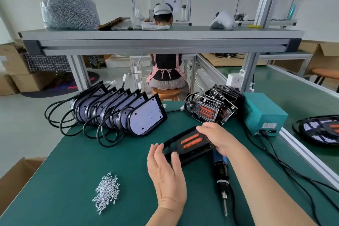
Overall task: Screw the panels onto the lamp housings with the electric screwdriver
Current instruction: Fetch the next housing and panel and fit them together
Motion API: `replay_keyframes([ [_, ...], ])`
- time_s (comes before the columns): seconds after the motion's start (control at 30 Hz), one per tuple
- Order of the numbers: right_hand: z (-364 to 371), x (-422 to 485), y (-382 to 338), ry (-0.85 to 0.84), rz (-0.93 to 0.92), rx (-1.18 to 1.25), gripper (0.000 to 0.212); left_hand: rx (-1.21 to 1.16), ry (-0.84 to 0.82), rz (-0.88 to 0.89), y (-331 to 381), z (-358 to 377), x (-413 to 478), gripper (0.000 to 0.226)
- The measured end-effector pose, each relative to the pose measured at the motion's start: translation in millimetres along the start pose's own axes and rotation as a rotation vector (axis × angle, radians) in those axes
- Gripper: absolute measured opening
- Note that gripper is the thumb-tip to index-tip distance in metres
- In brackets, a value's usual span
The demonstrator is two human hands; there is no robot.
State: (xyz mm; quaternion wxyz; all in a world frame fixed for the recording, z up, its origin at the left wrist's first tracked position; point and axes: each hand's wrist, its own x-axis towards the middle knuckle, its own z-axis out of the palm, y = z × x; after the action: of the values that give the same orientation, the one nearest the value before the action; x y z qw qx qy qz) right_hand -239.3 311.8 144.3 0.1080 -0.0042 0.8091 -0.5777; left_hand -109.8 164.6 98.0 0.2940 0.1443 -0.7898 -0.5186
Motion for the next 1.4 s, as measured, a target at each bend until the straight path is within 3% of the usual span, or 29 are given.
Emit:
replay_keyframes([
  [0.17, 21.0, -0.1, -15.4, -0.045, -0.075, -0.687, 0.022, 0.065, 0.021, 0.093, -1.6, -0.3, -2.2, 0.023],
  [0.23, 38.3, -2.8, -17.9, 0.028, -0.135, -0.79, 0.025, 0.09, 0.023, 0.113, -1.7, 0.3, -1.4, 0.018],
  [0.5, 96.6, -42.0, 5.8, 0.256, -0.257, -0.794, 0.036, 0.044, 0.032, 0.061, 0.9, -2.7, 1.0, 0.017],
  [0.63, 112.3, -67.5, 15.7, 0.261, -0.159, -0.787, 0.04, -0.006, 0.054, 0.022, 4.3, -4.8, 1.9, 0.016],
  [0.97, 116.3, -77.7, 24.6, 0.305, -0.199, -0.645, 0.041, -0.049, 0.05, 0.064, -3.9, -13.5, 12.2, 0.016],
  [1.1, 120.0, -75.8, 28.8, 0.348, -0.227, -0.589, 0.039, 0.154, 0.051, 0.218, -6.8, -34.2, 56.2, 0.028],
  [1.27, 120.6, -73.5, 32.5, 0.349, -0.222, -0.581, 0.038, 0.528, 0.083, 0.327, 0.1, -57.3, 136.4, 0.065],
  [1.4, 120.4, -72.8, 32.5, 0.341, -0.212, -0.596, 0.039, 0.773, 0.069, 0.327, 3.3, -61.0, 186.8, 0.065],
])
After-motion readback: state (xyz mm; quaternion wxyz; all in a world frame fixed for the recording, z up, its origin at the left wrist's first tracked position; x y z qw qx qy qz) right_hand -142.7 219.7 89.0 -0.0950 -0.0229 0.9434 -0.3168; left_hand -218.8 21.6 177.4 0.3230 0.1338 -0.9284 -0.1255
